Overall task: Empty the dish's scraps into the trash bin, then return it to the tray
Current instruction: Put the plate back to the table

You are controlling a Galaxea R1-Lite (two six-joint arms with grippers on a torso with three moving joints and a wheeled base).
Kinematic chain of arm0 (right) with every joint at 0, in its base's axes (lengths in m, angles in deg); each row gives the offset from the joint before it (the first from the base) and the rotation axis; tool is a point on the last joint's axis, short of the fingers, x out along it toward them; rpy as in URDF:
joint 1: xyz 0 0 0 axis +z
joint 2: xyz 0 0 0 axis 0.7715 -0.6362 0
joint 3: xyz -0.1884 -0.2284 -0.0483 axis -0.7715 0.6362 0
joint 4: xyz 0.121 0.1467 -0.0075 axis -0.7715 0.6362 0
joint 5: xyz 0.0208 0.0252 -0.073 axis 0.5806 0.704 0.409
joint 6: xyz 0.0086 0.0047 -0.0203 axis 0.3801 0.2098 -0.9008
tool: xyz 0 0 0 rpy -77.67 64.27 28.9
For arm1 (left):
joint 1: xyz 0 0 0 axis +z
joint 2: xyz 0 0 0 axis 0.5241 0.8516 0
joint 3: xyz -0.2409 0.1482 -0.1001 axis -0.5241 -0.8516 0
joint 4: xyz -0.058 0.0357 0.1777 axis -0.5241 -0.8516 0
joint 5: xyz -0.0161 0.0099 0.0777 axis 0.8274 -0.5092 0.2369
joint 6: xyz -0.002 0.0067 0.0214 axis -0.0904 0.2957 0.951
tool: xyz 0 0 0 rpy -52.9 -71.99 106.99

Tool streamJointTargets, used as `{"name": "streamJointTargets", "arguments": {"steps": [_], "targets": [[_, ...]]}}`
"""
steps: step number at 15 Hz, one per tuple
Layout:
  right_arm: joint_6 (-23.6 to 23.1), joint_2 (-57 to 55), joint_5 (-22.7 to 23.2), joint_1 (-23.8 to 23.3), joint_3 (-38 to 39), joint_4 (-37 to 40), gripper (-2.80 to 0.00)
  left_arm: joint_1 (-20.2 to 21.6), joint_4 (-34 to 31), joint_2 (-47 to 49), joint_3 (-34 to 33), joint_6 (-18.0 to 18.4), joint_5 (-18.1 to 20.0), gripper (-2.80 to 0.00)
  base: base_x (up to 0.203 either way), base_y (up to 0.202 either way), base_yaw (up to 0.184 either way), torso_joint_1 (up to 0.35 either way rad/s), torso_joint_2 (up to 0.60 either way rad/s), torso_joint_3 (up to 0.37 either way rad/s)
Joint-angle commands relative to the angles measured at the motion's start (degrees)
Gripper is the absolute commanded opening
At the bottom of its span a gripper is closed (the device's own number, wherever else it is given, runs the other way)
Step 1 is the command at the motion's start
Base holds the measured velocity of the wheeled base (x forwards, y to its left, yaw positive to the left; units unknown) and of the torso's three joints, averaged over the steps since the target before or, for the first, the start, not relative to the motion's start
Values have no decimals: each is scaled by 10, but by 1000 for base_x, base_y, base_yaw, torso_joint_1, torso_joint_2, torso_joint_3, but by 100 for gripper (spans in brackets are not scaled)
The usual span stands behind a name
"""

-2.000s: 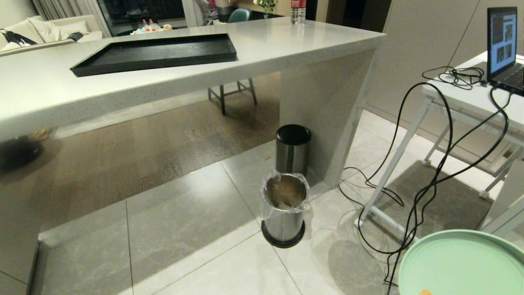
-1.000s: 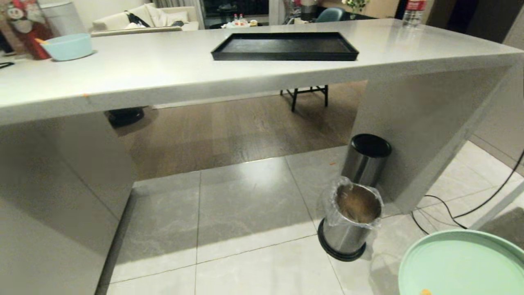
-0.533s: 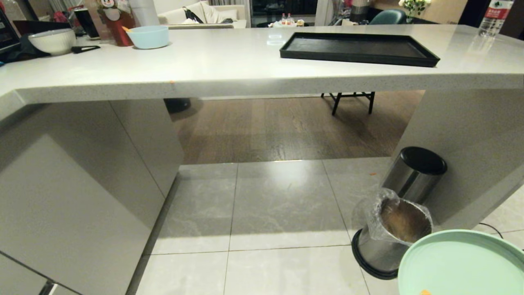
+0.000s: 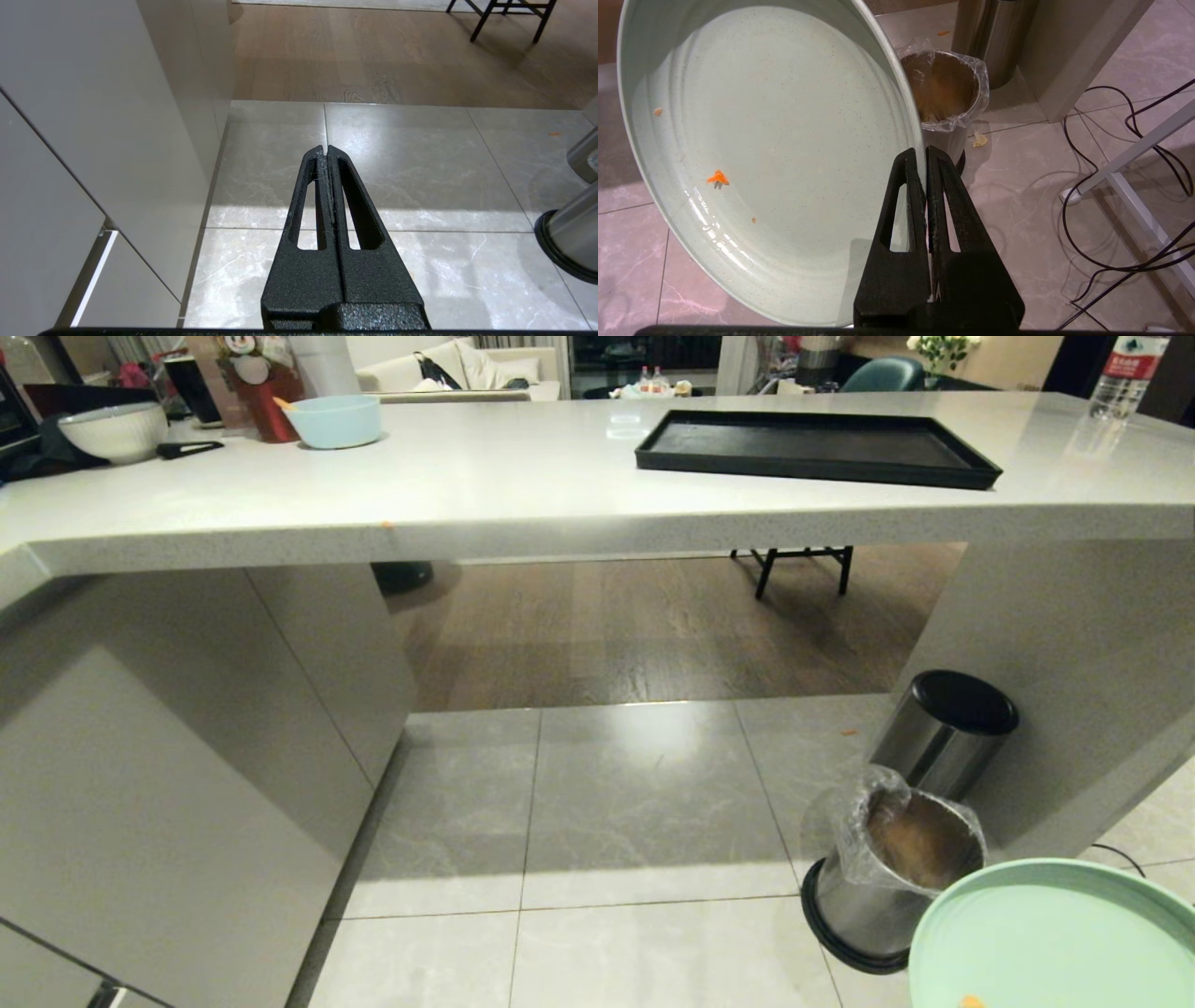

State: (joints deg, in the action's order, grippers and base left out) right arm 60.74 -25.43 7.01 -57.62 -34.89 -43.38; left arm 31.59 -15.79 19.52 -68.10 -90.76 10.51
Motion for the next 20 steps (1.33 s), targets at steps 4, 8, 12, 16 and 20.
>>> {"name": "streamJointTargets", "arguments": {"steps": [4, 8, 12, 16, 20], "targets": [[0, -1, 1, 0, 0, 0, -280, 0, 0, 1, 0, -1, 0, -280, 0, 0, 0, 0, 0, 0], [0, -1, 0, 0, 0, 0, -280, 0, 0, 1, 0, 0, 0, -280, 129, 0, 1, 3, 1, 2], [0, -1, 0, 0, 0, 0, -280, 0, 0, 1, 0, 0, 0, -280, 196, 0, 2, 4, 3, 3], [0, -1, 0, 0, 0, 0, -280, 0, 0, 1, 0, -1, 0, -280, 174, 0, 2, 2, 4, 3], [0, -1, 0, 0, 0, 0, -280, 0, 0, 1, 0, -1, 0, -280, 0, 0, 0, 0, 0, 0]]}}
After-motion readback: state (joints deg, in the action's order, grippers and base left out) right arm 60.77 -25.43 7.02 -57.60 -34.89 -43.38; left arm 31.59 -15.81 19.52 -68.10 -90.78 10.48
